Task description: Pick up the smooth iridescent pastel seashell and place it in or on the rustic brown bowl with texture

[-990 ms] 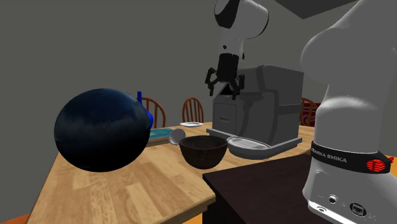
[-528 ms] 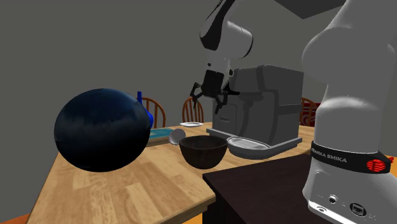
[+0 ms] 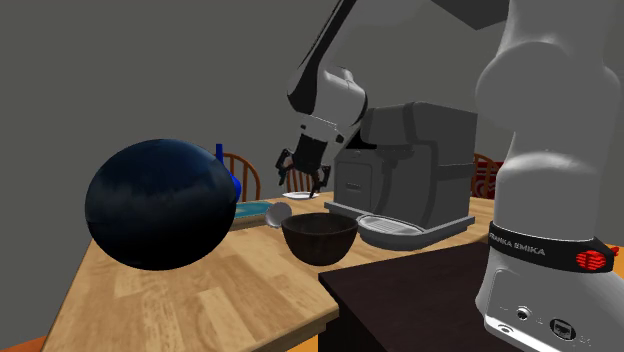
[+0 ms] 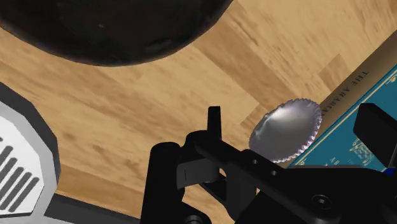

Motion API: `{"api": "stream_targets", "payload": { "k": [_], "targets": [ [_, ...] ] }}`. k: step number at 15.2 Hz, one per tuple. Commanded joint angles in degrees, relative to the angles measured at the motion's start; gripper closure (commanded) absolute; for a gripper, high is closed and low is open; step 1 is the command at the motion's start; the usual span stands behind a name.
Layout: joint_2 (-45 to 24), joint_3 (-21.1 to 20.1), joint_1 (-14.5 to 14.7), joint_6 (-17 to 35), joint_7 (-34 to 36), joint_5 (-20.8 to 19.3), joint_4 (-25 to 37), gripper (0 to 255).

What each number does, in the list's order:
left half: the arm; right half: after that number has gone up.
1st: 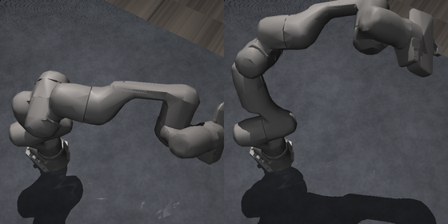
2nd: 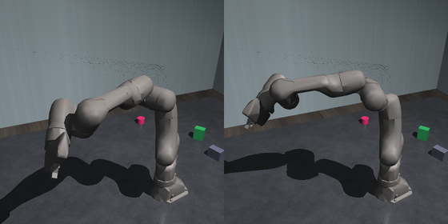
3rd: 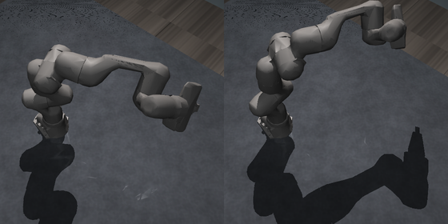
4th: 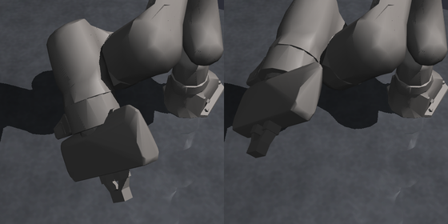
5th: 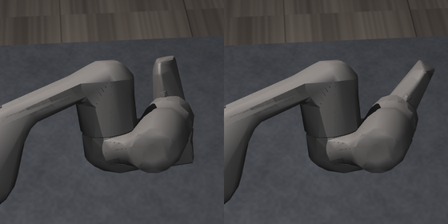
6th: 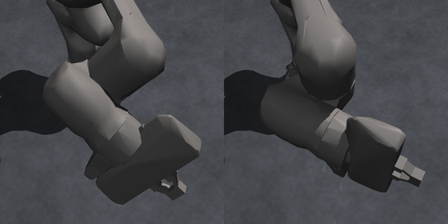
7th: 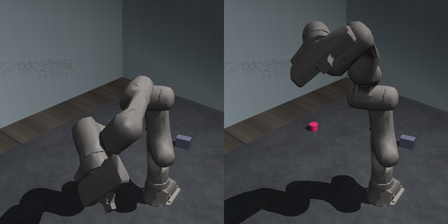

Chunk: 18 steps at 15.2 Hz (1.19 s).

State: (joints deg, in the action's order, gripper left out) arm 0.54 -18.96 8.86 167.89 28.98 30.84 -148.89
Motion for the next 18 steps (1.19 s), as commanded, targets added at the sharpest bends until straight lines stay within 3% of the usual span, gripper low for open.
{"api": "stream_targets", "payload": {
  "k": [1,8,18],
  "targets": [
    [-5.97,-0.35,0.49,5.62,1.85,0.29,2.92,0],
    [-22.46,3.83,5.6,17.6,9.36,-1.2,15.51,0],
    [-30.79,4.66,6.77,20.37,9.27,-1.68,21.78,0]
  ]
}}
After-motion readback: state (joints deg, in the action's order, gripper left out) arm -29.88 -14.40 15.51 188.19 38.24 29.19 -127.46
